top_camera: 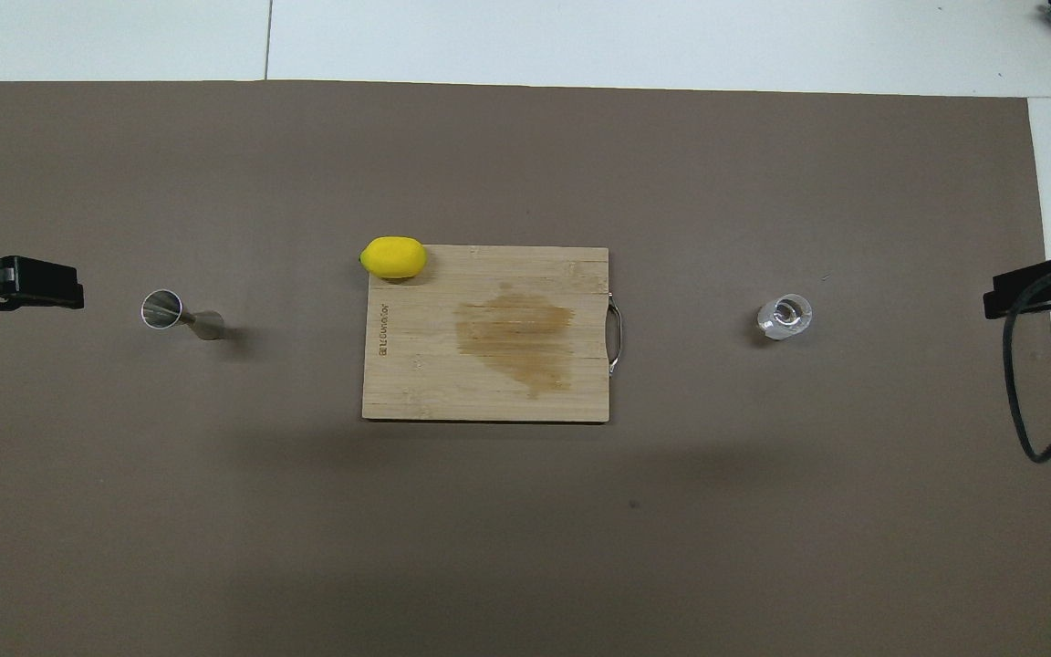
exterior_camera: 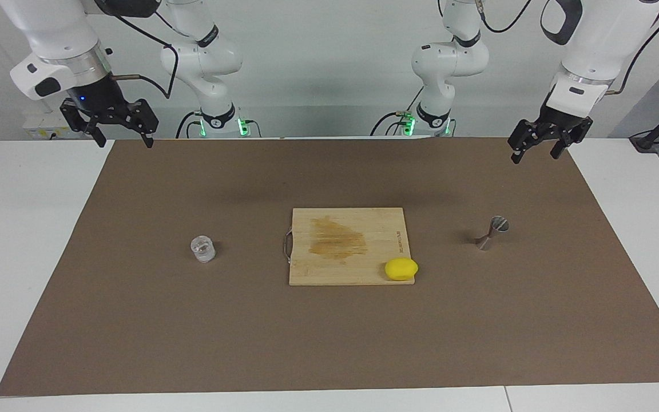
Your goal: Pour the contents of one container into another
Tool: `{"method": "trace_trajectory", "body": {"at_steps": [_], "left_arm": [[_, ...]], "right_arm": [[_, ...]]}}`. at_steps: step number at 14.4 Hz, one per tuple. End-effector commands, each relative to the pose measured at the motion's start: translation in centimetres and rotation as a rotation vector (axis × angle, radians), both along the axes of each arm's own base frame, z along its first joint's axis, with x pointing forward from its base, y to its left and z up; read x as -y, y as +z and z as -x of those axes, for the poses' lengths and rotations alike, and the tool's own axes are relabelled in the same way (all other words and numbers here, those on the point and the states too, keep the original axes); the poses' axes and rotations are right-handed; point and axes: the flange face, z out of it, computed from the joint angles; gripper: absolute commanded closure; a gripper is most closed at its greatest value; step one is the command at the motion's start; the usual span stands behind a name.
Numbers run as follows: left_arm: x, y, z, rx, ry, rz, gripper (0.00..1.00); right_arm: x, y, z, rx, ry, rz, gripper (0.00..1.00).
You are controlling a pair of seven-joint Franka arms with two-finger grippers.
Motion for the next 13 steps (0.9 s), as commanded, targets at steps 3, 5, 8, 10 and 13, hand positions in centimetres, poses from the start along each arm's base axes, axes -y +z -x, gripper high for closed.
{"method": "trace_trajectory", "body": {"at_steps": [3, 5, 8, 10, 13], "left_arm": [[-0.4, 0.4, 0.4, -0.003, 0.0, -0.018, 0.0], [-0.5, 0.3, 0.4, 0.009, -0.001, -0.018, 0.0], [-1.3, -1.0, 0.8, 0.053, 0.012, -0.018, 0.0], [-1.6, -2.5, 0.6, 0.073, 0.015, -0.018, 0.0], [-3.1, -4.8, -0.1, 0.114, 0.036, -0.019, 0.0]], "right_arm": [[-0.2, 0.3, 0.5, -0.009, -0.002, -0.012, 0.0], [-0.1, 0.0, 0.9, -0.019, -0.003, -0.013, 0.0], [0.0, -0.2, 0.9, -0.022, -0.005, -0.013, 0.0], [0.2, -0.2, 1.0, -0.02, -0.008, -0.015, 0.0], [0.3, -0.2, 1.0, -0.023, -0.014, -0.015, 0.0]]}}
